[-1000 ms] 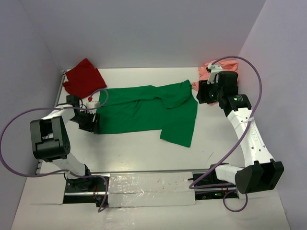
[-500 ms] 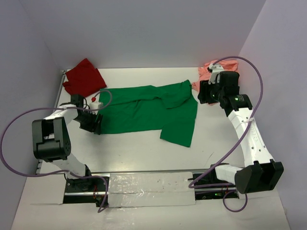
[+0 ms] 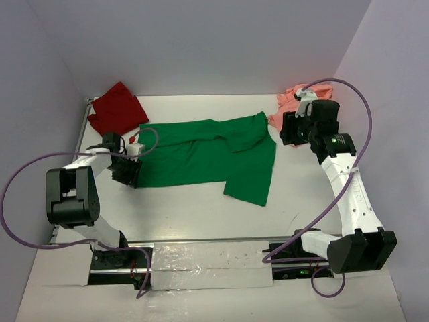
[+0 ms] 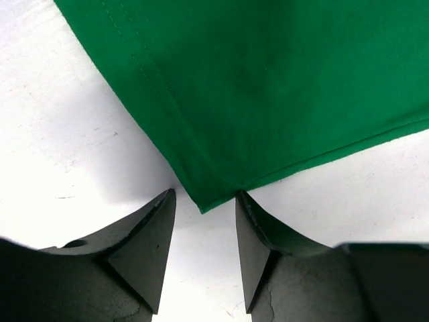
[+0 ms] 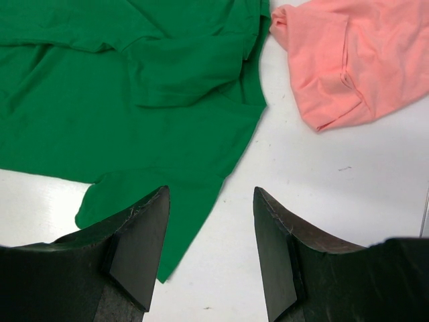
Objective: Fold and stack the t-shirts
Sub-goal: Grap the side of the flattened tshirt closest away from the robot with both arms
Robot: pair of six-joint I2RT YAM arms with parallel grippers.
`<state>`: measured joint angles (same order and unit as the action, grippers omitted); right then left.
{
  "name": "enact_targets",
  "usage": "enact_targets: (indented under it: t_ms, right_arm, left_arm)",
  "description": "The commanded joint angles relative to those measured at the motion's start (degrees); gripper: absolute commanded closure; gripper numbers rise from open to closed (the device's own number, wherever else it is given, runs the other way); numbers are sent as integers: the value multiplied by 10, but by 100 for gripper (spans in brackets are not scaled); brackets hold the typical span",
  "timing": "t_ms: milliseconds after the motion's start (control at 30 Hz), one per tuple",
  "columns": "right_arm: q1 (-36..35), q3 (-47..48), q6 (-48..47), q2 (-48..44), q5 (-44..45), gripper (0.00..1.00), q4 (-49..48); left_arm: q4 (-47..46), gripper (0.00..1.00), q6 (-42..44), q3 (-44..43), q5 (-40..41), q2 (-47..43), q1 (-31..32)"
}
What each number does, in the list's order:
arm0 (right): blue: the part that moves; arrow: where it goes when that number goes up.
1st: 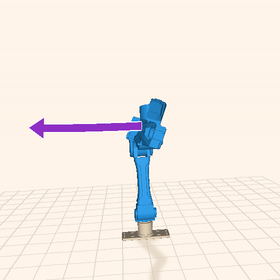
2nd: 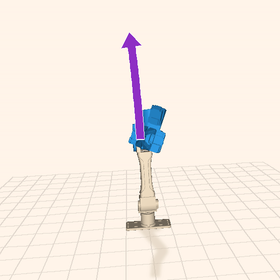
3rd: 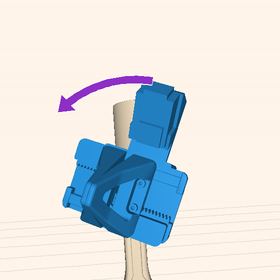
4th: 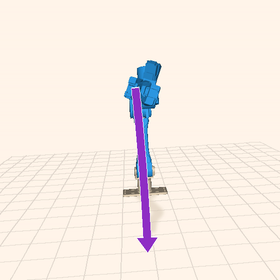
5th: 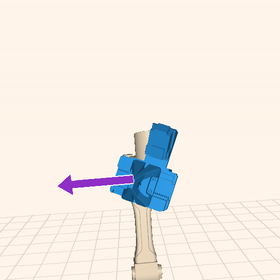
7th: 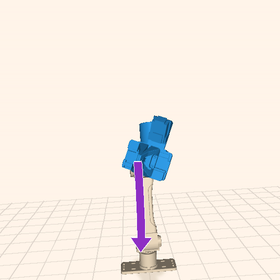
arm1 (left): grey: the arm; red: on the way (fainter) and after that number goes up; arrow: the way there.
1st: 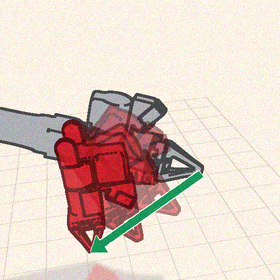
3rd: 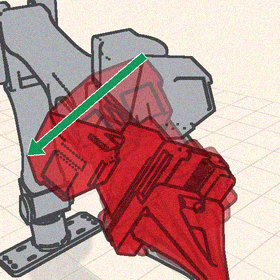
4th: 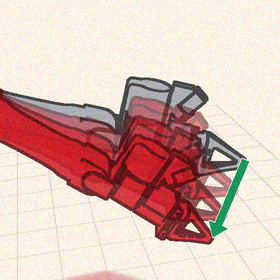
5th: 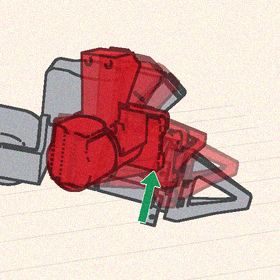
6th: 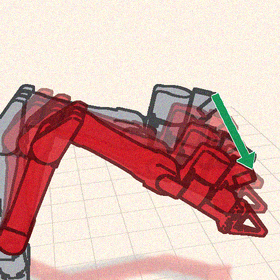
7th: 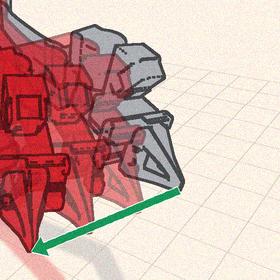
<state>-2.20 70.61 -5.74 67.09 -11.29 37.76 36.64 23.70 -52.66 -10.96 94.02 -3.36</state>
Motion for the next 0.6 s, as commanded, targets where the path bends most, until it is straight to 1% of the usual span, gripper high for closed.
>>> enact_targets:
  t_ms: [0, 167, 233, 267, 367, 467, 500, 567]
  right_arm:
    - [7, 14, -9, -20, -2, 40, -6]
    - [11, 18, -12, -21, -3, 40, -2]
    - [13, 19, -10, -21, -5, 40, -1]
    - [14, 20, -10, -21, -6, 40, -1]
    - [18, 24, -11, -22, -8, 40, 3]
    - [18, 27, -23, -22, -17, 40, 11]
    - [18, 28, -36, -18, -23, 40, 23]
    - [17, 21, -66, -15, -52, 40, 37]
  left_arm:
    - [29, 49, -1, 56, 52, 46, 0]
    - [37, 54, 4, 61, 48, 48, 5]
    - [36, 63, 4, 66, 44, 49, 12]
    - [35, 64, 3, 68, 44, 53, 16]
    - [27, 70, 3, 76, 42, 62, 22]
    - [24, 80, 2, 79, 37, 68, 23]
    - [23, 86, 2, 79, 35, 68, 23]
    - [23, 88, 1, 79, 33, 64, 24]
